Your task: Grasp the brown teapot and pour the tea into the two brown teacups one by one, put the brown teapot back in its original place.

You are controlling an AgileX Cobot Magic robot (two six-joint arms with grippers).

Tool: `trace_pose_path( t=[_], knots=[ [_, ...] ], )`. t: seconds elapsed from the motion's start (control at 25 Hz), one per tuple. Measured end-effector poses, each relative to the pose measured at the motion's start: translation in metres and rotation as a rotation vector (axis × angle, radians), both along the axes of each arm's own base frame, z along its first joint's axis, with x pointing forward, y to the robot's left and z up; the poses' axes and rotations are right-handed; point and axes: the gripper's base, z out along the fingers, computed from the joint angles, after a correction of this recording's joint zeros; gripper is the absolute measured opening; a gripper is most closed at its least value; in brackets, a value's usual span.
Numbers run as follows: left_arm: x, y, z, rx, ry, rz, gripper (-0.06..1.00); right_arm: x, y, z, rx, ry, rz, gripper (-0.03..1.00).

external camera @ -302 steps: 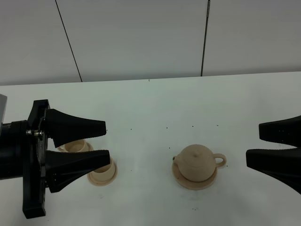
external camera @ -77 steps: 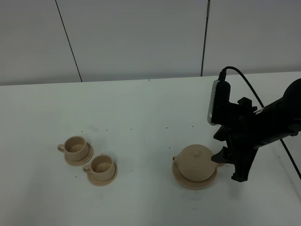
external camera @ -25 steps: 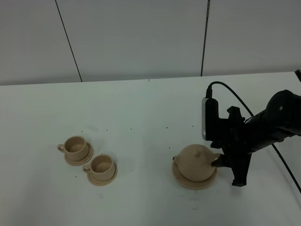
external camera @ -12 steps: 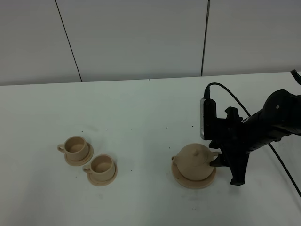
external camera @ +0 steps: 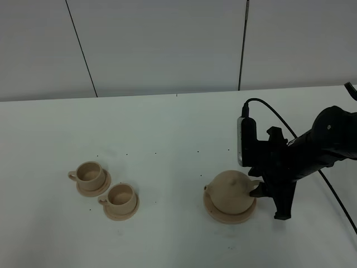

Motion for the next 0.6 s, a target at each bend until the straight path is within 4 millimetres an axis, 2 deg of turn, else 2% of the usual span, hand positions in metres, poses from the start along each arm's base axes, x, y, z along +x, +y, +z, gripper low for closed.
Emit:
trace_pose_path(
  t=[0.6],
  knots=[
    [0.0,0.0,0.0,0.0,0.0,0.0,0.23,0.0004,-0.0009,0.0006,-0.014,0.0,0.002,0.38]
  ],
)
